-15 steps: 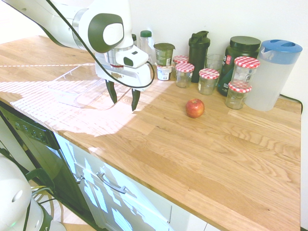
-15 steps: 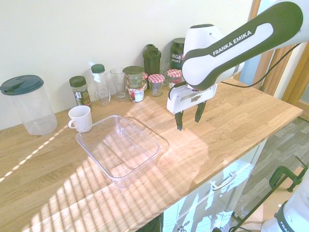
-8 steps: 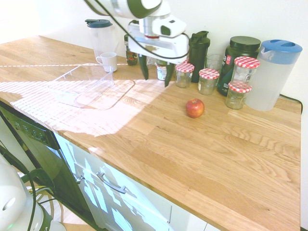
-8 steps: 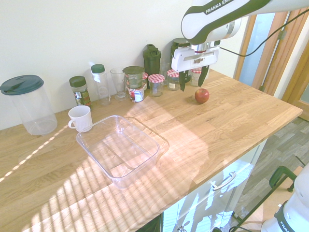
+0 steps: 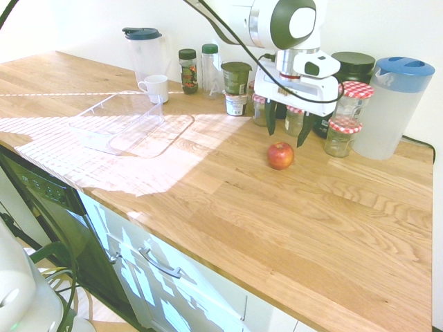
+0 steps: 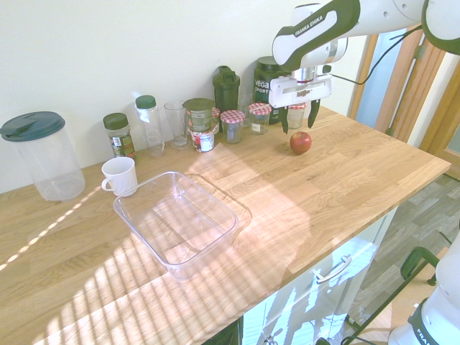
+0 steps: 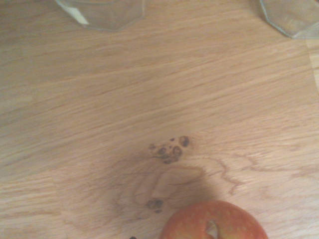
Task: Put the apple into the container
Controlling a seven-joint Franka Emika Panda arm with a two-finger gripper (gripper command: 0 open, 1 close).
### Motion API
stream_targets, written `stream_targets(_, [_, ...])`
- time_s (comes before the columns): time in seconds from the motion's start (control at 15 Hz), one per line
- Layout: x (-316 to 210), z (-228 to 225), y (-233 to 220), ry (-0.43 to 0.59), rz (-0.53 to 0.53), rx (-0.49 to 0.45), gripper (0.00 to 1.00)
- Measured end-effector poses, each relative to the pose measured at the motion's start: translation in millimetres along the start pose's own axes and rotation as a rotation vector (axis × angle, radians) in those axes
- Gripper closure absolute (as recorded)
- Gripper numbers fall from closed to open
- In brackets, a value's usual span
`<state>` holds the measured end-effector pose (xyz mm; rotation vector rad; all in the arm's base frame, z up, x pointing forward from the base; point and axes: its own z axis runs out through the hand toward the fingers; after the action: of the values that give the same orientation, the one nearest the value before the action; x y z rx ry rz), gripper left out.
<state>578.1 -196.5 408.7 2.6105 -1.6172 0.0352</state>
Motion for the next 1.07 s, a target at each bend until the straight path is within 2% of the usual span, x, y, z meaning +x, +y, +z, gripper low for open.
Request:
stream_targets(0.33, [-5.5, 23.1, 10.1, -0.037, -0.02, -0.029, 0.0])
stream_targets(0.4, [-6.2, 28.2, 12.3, -0.041, -0.024, -0.029, 1.0])
stream_targets(1.07, [-3.7, 58.9, 12.4, -0.051, -0.06, -0.004, 1.0])
